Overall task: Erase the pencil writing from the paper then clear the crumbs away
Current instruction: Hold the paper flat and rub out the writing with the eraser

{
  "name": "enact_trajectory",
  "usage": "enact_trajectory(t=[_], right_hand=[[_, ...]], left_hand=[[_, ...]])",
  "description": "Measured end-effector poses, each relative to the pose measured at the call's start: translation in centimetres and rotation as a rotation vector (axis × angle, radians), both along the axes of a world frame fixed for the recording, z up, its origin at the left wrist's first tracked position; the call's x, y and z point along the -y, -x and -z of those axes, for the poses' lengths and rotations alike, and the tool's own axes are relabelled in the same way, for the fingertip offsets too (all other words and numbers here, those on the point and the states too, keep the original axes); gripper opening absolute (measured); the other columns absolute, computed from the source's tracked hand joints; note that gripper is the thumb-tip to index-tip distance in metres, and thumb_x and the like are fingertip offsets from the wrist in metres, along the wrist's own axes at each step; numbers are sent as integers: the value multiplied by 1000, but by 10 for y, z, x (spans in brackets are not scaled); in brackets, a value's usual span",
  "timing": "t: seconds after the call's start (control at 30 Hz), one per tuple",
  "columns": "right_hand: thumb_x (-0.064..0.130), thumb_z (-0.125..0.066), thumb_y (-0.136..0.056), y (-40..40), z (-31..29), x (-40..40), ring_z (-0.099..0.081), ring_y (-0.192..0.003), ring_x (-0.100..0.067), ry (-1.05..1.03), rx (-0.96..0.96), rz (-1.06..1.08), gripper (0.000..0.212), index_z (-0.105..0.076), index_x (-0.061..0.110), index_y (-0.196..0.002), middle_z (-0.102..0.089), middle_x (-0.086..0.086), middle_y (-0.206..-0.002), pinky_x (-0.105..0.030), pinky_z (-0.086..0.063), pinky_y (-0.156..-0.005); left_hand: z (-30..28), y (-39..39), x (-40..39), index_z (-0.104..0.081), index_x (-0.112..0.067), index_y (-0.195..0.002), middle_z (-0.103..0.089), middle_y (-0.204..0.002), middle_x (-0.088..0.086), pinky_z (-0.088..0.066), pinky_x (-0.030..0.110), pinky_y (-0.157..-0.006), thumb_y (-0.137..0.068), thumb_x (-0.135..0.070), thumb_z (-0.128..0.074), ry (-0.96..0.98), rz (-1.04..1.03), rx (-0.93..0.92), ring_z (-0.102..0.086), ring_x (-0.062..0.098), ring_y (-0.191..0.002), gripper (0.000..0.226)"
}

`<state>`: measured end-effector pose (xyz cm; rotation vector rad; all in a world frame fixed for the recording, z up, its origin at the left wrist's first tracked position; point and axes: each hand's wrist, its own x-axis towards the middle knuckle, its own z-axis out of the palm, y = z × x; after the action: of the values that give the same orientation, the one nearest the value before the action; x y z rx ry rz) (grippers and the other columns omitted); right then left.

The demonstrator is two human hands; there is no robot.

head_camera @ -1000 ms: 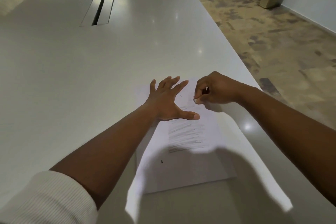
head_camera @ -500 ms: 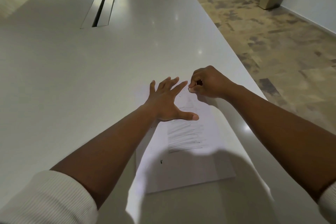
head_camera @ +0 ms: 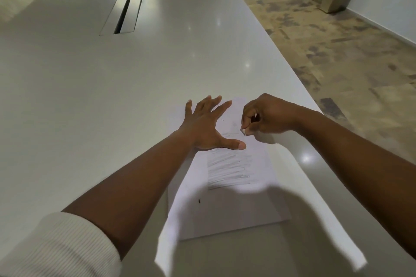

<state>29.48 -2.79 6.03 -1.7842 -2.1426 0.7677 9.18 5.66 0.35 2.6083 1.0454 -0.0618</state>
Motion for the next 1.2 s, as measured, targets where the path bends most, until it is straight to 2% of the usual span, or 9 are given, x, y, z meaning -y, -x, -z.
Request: enact_trajectory(t=[0.13, 0.3, 0.43, 0.63, 0.77, 0.9, 1.03, 1.13, 1.2], right_hand=[[7, -77, -78, 11, 5, -11, -63, -71, -12, -124, -16, 68, 4, -76, 10, -76, -69, 3, -79, -26, -49, -67], [3, -72, -78, 22, 11, -24, -55, -66, -14, -262, 9, 107, 5, -74, 4, -74, -62, -1, -73, -24, -39, -64], [3, -72, -78, 19, 10, -17, -58, -68, -15, -231, -7, 79, 5, -74, 5, -74, -65, -2, -77, -28, -46, -66], [9, -76, -79, 13, 2, 9, -63, -72, -12, -36, 15, -61, 3, -76, 12, -78, -71, 2, -83, -26, -49, -69], [10, -77, -78, 12, 1, 12, -64, -73, -11, 25, 14, -76, 6, -76, 15, -77, -72, 4, -82, -25, -50, -68], [9, -77, -78, 15, 5, 1, -63, -71, -9, -49, -3, 10, 5, -76, 14, -75, -70, 6, -79, -23, -50, -67], [4, -74, -77, 22, 10, -15, -58, -67, -11, -196, -29, 105, 9, -71, 9, -69, -60, 9, -70, -24, -43, -64], [2, -71, -77, 25, 12, -23, -54, -67, -14, -249, 7, 107, 5, -72, 3, -72, -57, 4, -69, -27, -43, -64], [1, -70, -77, 25, 12, -22, -53, -64, -12, -251, 1, 97, 6, -71, 3, -71, -55, 7, -67, -26, -41, -64]], left_hand=[[-1, 0, -1, 1, -48, -161, 4, -173, -12, 16, 60, -122, -44, -112, -36, 3, 4, -4, 16, 11, -157, 139], [-2, 0, 0, 1, -47, -161, 4, -173, -11, 16, 60, -122, -43, -113, -35, 11, 3, -10, 16, 11, -157, 140], [-3, 0, 0, 0, -47, -161, 3, -173, -11, 15, 60, -122, -43, -113, -35, 12, 3, -13, 15, 12, -157, 140], [-3, -1, 1, -3, -46, -162, 1, -173, -10, 14, 59, -122, -43, -111, -40, 4, -5, -7, 13, 11, -157, 140], [-4, -1, 2, -4, -46, -162, 0, -173, -10, 14, 59, -122, -40, -112, -39, 11, -8, 4, 13, 11, -157, 143], [-3, -1, 2, -3, -46, -162, 0, -173, -11, 14, 60, -122, -42, -112, -38, 11, -3, 5, 14, 11, -157, 141], [-4, -1, 2, -1, -47, -162, 1, -173, -10, 14, 59, -122, -42, -112, -37, 10, 0, -8, 14, 11, -157, 141], [-5, 0, 2, -2, -48, -161, 0, -173, -10, 14, 59, -122, -45, -110, -41, 10, -1, -3, 13, 11, -157, 137], [-5, 0, 2, -2, -48, -161, 0, -173, -9, 13, 60, -122, -47, -109, -42, 7, 0, 0, 12, 12, -158, 136]])
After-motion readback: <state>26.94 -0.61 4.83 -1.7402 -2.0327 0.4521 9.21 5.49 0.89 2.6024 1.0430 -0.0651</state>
